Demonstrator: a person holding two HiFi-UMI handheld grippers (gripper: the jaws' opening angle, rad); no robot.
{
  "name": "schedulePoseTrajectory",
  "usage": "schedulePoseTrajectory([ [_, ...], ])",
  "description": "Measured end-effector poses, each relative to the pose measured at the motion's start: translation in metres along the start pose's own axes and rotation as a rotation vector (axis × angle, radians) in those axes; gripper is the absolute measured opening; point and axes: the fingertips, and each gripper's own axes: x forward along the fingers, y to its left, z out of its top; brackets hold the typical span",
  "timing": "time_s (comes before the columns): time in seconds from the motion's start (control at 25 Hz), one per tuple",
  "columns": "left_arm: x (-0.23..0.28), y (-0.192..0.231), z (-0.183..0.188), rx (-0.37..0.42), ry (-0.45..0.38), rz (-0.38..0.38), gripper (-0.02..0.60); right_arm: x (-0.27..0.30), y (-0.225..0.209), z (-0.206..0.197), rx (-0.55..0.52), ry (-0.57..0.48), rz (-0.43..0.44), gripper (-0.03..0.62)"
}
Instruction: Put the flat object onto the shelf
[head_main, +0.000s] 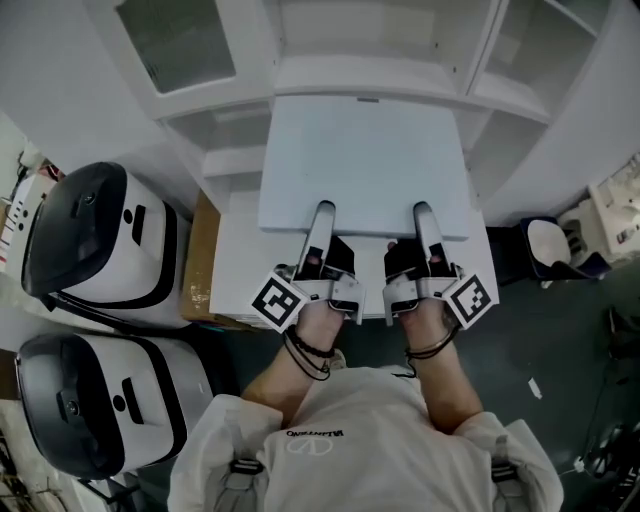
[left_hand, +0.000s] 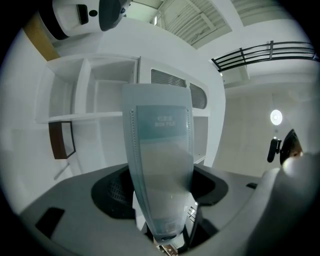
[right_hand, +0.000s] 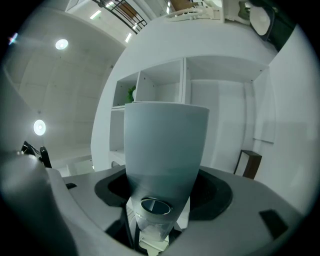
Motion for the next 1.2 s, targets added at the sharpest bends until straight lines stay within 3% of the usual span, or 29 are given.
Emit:
schedulePoseTrajectory([
  [0.52, 0.069, 0.003, 0.012, -0.034, 0.026, -0.018, 0.305, 0.062, 0.004, 0.034, -0.039, -0.045, 0.016, 0.316],
  [0.88, 0.113, 0.001, 0.018, 0.019, -0.001, -0.003, 0.305, 0.106, -0.001, 0.057, 0.017, -0.025, 0.045, 0.316],
  [1.2, 0.142, 0.015, 0.026, 0.017, -0.038, 0.040, 0.305, 0.141, -0.018, 0.069, 0.035, 0.005, 0.010, 0.316],
])
